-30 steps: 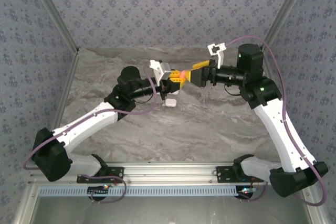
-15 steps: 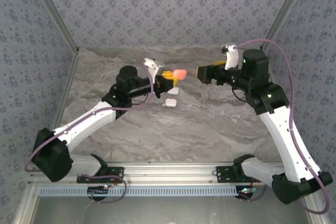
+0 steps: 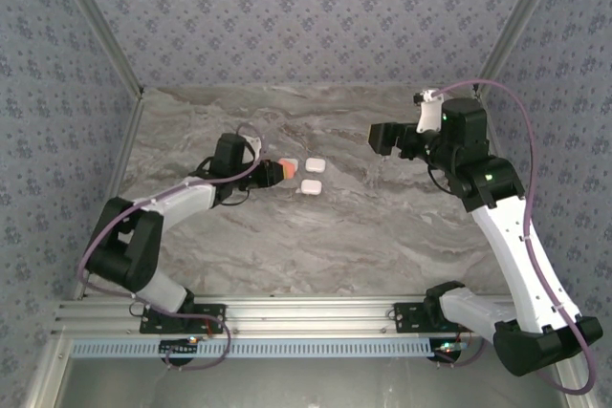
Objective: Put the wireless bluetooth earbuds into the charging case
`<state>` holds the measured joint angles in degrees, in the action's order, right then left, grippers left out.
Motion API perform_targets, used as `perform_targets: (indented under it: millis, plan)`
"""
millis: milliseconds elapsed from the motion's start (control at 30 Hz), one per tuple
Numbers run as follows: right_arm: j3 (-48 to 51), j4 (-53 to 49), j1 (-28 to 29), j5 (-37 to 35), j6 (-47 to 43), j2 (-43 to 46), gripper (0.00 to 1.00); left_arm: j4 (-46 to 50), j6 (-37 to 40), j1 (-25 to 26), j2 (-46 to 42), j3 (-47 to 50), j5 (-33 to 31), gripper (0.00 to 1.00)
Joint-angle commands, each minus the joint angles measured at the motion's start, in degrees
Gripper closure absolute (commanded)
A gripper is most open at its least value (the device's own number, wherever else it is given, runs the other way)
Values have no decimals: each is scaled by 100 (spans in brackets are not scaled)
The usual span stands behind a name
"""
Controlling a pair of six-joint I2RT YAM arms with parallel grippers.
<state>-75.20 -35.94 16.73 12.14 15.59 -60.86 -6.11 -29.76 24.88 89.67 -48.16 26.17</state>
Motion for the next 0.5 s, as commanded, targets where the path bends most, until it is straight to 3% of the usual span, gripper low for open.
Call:
perform_targets:
  millis: [0, 300, 467]
  plan:
    - [27, -88, -53, -94, 50, 21, 0, 57, -263, 8, 346, -165, 176, 100]
    - [42, -186, -91, -72, 31, 26, 0, -381, -717, 8, 992, -106, 347, 99]
    - [15, -211, -104, -30, 14, 33, 0, -332, -740, 8, 1054, -63, 184, 79]
